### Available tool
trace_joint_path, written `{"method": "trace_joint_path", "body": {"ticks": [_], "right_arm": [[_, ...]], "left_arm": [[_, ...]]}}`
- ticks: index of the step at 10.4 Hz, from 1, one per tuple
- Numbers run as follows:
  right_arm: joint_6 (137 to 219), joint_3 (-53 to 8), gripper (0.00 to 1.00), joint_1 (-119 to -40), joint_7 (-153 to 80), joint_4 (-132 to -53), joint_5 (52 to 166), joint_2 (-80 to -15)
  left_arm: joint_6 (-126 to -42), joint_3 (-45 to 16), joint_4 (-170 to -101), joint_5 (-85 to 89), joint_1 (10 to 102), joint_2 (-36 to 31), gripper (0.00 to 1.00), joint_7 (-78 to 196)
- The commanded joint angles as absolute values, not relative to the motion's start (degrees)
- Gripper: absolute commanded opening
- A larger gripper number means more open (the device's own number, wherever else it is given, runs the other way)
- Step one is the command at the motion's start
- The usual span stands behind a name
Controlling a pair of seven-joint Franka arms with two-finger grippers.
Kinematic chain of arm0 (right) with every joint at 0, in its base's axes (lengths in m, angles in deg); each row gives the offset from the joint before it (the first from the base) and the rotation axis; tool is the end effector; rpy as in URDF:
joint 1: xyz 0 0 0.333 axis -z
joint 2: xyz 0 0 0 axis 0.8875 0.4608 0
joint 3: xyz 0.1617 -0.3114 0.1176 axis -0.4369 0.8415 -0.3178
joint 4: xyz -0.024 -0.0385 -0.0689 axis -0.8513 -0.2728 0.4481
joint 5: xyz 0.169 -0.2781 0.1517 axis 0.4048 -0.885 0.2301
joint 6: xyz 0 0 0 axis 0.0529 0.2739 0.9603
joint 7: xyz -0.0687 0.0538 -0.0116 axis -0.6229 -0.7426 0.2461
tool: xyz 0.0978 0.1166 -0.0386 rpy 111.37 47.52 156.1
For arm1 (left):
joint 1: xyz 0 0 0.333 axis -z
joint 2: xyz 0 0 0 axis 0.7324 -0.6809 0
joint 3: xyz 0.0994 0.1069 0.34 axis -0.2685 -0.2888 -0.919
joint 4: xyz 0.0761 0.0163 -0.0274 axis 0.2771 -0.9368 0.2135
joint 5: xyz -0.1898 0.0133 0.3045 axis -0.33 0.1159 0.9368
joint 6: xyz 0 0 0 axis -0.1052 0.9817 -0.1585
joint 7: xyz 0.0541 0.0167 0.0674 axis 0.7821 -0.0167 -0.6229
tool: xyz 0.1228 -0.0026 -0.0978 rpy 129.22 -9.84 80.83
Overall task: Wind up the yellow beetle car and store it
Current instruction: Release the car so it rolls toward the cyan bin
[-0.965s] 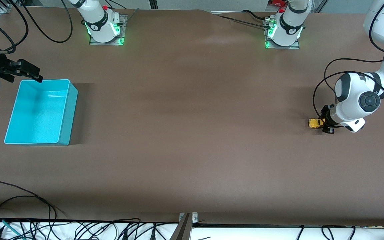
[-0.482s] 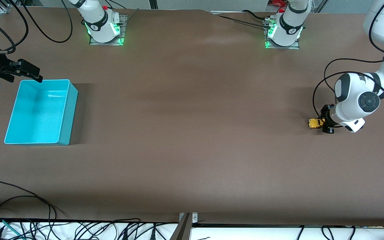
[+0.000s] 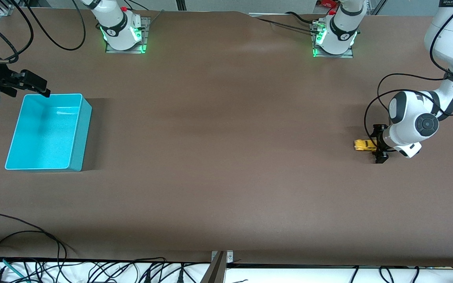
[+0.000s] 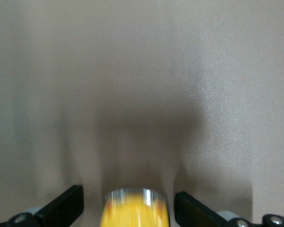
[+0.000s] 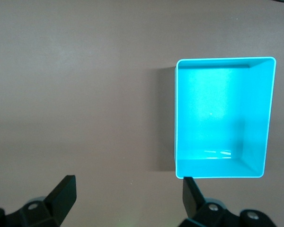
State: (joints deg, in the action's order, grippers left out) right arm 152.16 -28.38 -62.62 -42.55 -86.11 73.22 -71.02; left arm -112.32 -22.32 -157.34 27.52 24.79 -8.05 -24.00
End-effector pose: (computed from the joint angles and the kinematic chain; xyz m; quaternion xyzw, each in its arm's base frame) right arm 0.5182 0.0057 0.6087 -0.9996 0.0051 0.0247 0.0113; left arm 0.5538 0.1214 0.1729 -0.7158 -0.6955 0.0247 0.0579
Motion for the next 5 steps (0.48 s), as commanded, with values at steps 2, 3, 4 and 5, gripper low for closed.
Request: {"method": "trace_joint_path", "body": {"ticks": [2,3,4,5], "right_arm": [[151.5,-28.6,1.0,-62.2,-43.2,-85.3,74.1,-71.1],[151.5,-28.6,1.0,-62.2,-43.2,-85.3,74.0,-71.1],[151.5,-28.6,1.0,-62.2,-43.2,-85.3,74.0,-71.1],[151.5,-28.6,1.0,-62.2,-43.2,-85.3,74.1,-71.1]], "left_arm": [[-111.1,-22.1,-156.6,29.0,24.6,-5.5,1.0,-23.6],[-109.8,-21.3,-156.2,28.9,24.4,-4.2,1.0,-23.5],[-107.4,-20.9,-155.8,28.9,24.3,-2.5,1.0,-23.0],[-105.4,-20.2,-154.8,28.9,24.3,-0.8,1.0,-22.6]]}}
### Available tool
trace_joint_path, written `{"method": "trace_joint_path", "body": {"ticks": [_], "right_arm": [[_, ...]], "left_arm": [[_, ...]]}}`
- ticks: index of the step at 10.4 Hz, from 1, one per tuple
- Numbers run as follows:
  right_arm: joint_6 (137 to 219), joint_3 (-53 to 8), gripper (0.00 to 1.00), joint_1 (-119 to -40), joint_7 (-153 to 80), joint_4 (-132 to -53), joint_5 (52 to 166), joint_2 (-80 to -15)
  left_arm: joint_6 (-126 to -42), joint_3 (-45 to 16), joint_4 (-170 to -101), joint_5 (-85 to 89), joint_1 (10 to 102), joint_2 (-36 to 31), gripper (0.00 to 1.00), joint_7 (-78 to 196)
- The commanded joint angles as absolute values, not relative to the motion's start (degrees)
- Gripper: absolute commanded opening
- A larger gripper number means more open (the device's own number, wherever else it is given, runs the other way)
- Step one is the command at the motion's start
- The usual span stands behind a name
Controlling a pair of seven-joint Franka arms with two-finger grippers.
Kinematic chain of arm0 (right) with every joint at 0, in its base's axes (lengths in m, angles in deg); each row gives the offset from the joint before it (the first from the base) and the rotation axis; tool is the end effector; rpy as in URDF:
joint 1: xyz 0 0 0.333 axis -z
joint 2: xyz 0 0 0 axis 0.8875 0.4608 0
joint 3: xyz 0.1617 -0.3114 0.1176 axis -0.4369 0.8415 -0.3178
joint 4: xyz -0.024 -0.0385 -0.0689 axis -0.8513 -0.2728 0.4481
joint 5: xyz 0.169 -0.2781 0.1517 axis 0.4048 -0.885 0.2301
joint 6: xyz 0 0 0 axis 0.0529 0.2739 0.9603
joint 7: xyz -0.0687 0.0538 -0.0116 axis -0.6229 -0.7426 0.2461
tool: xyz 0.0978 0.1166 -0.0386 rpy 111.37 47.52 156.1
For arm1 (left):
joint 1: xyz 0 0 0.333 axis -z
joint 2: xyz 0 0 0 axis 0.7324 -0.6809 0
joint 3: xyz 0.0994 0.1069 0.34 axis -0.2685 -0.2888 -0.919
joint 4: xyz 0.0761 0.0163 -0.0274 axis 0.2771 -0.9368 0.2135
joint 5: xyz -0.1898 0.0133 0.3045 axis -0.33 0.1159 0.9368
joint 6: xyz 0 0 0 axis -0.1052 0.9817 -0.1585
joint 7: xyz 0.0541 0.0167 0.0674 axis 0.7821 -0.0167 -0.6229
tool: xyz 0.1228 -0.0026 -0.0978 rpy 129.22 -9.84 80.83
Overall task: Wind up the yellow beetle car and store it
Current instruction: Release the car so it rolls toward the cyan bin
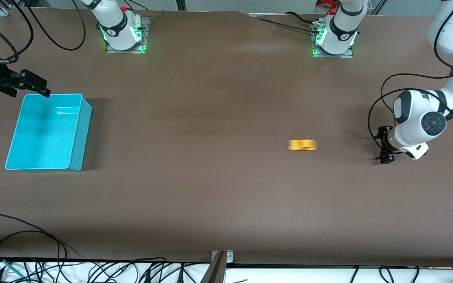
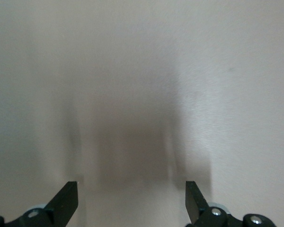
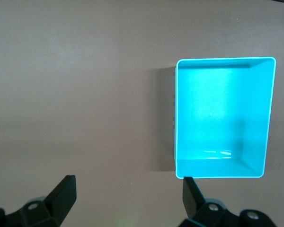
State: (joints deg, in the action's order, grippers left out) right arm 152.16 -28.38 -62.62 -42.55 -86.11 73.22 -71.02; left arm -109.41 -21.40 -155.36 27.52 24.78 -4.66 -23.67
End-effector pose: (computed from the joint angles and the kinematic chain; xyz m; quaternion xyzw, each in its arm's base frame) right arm 0.5182 0.0057 0.6087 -0.9996 0.0051 0.0247 0.0113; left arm 0.5691 0.1204 0.2145 -0.7200 -0.6920 0.0017 0.0525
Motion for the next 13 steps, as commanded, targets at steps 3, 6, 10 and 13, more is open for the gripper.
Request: {"method": "trace_joint_path", "body": {"ticks": [3,6,10,13], "right_arm": [[151.5,-28.6,1.0,-62.2,-43.2,-85.3,74.1,-71.1],[151.5,-28.7,1.0,-62.2,-43.2,-85.3,74.0,-71.1],[151.5,-29.0,1.0,-62.5,-43.0,-85.3,73.8,-71.0],[151.5,-29.6,1.0,-62.9,-43.2,-85.4,74.0,-71.1]], "left_arm": [[-101.7,-18.1,-151.6,26.7,23.8,2.6,0.97,-19.2],[-88.1,-18.0,-141.4,16.5,23.8,4.6,0.95,-3.1],[-81.6,-17.5,-135.7,16.2,24.1,4.8,1.0,10.4],[-75.7,-16.9,-131.0,16.2,24.2,5.3,1.0,22.3]]}}
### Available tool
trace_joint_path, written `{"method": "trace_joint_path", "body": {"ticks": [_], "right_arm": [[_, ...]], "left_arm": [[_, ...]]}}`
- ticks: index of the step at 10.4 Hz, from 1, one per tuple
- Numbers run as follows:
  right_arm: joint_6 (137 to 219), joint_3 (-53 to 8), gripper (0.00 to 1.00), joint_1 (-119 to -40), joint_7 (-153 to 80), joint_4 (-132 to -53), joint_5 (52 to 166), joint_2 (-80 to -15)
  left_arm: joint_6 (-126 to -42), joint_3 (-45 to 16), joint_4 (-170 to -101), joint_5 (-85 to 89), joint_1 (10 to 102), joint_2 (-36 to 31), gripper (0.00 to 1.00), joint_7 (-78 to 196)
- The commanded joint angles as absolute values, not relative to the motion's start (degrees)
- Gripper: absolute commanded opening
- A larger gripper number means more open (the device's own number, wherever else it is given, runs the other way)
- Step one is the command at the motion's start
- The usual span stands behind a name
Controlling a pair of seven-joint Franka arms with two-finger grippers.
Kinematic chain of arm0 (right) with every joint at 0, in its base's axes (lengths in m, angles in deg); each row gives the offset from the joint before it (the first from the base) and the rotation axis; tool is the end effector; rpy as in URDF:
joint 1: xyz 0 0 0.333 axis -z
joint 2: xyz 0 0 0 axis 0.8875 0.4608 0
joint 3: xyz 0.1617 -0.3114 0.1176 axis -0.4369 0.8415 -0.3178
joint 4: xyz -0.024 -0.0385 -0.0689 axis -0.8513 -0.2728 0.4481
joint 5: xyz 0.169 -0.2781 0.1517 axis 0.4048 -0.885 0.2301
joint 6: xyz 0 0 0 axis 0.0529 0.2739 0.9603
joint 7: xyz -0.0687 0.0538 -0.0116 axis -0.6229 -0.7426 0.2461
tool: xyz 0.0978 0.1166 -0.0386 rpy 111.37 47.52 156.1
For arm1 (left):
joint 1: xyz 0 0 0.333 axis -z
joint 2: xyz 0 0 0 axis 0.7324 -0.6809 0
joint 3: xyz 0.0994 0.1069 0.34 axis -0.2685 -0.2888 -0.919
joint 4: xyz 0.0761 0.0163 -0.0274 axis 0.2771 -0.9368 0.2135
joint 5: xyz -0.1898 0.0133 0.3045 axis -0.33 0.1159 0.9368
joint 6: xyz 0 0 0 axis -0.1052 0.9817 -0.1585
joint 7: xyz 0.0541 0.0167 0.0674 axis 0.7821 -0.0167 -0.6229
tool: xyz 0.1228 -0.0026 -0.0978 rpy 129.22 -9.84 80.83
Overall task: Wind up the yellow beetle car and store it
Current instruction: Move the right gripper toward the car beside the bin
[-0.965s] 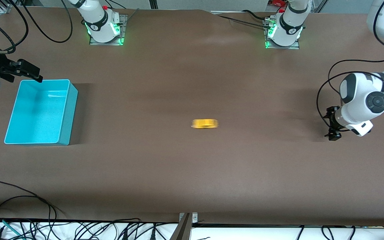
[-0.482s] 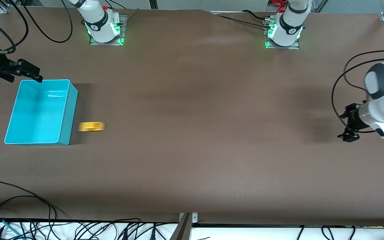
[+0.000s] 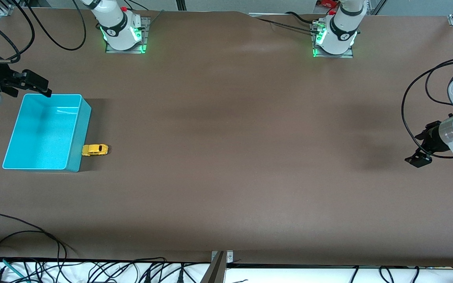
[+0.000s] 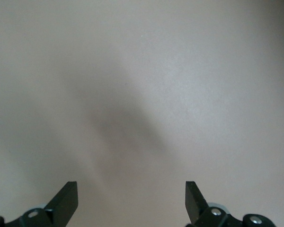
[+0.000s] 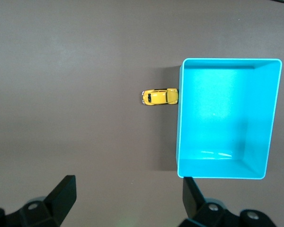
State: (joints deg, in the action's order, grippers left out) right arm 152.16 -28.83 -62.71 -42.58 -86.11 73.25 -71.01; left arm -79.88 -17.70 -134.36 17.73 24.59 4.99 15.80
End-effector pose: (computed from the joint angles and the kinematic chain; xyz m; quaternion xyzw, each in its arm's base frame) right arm 0.5182 0.0107 0.6087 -0.9996 0.0006 0.0248 0.0114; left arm 0.6114 0.1088 0.4208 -0.8864 -0.4618 0.0207 0.0245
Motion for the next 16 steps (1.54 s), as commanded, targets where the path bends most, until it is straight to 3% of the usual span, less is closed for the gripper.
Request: {"method": "trace_joint_path", "body": {"ticks": [1,10,16], "right_arm": [[151.6,-30.0,1.0,-63.0,-43.2,-85.3,74.1,-71.1],[151.8,-30.3,1.0,-63.4,-42.5,-85.9,74.0,-68.0],[154.9,-30.3,1.0,-63.3,-37.8,-86.5,72.6,-60.1]], "left_arm": [[-73.8,-16.6,-129.2,16.2,24.2,5.3,1.0,24.2],[-72.6,-16.3,-126.4,16.5,24.1,5.6,1.0,36.6],[-62.9,-15.7,-118.5,16.4,24.5,5.6,1.0,56.8]]}}
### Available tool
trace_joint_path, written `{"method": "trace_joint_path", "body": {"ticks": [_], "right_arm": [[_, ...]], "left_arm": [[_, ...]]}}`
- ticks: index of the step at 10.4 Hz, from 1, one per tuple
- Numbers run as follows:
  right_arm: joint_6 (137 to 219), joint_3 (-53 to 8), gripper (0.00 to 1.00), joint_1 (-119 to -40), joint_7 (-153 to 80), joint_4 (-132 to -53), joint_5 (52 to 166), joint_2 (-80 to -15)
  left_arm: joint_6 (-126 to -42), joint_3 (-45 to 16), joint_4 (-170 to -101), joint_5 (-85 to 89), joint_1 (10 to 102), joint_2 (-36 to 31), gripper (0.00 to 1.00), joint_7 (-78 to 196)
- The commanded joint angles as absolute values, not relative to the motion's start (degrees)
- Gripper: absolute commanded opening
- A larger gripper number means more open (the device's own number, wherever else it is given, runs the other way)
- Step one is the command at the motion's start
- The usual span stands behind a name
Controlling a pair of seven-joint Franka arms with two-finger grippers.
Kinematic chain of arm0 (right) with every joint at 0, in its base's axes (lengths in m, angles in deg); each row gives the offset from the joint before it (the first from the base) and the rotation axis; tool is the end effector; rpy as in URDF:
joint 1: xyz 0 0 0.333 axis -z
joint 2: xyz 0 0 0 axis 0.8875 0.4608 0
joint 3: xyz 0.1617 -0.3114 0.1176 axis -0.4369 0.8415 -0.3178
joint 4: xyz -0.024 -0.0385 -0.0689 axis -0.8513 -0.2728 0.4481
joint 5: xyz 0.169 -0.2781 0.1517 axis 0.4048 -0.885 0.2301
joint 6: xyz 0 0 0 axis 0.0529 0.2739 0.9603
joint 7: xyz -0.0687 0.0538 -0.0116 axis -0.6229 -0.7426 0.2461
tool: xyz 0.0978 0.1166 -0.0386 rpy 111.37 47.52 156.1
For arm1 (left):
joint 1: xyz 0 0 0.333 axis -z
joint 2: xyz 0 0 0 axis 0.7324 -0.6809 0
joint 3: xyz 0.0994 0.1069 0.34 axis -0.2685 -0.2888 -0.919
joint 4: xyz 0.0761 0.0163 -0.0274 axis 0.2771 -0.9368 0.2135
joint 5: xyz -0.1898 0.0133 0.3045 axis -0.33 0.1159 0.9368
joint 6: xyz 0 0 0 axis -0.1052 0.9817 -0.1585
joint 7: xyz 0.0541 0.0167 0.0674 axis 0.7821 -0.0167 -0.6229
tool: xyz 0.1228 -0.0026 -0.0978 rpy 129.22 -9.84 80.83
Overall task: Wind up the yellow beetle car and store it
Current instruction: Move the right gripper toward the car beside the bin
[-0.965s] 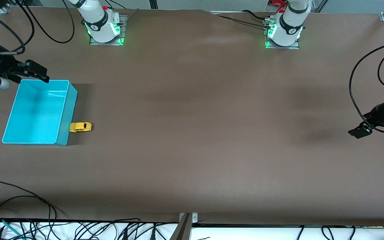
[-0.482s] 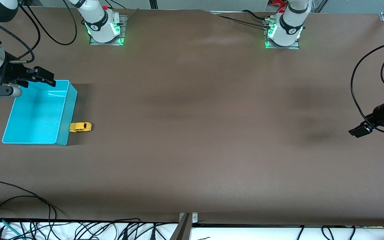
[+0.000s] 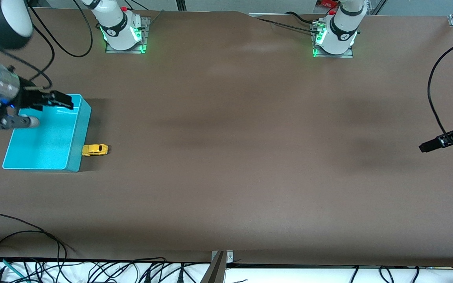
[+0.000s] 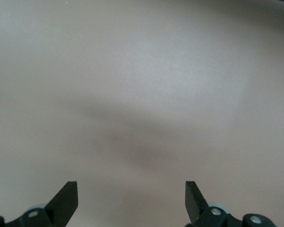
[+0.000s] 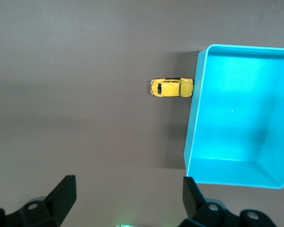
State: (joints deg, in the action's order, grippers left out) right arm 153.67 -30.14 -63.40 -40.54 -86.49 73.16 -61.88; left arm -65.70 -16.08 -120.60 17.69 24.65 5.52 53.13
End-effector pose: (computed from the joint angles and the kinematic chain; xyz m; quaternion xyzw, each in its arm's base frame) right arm 0.5581 0.0291 0.5217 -0.9949 -0.0335 0.0945 0.0124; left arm 0.6178 0.1039 0.5124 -0.9876 -0.1540 0.0258 0.0181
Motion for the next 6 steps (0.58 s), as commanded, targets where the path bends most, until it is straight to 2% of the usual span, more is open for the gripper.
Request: {"method": "trace_joint_path", "body": {"ticks": [1,6], "right_arm": [[156.5,-30.2,1.0,-63.3,-34.6,-87.6,71.5,-59.9],[165.8,-30.5,1.0,-63.4,-18.2,-96.0,65.9,-59.9]], "left_arm": [[-62.8,-14.3,-118.5,16.6,24.5,6.4,1.0,56.8],[-62.5,-11.0,-118.9,16.6,24.4,8.5,1.0,58.2]]}}
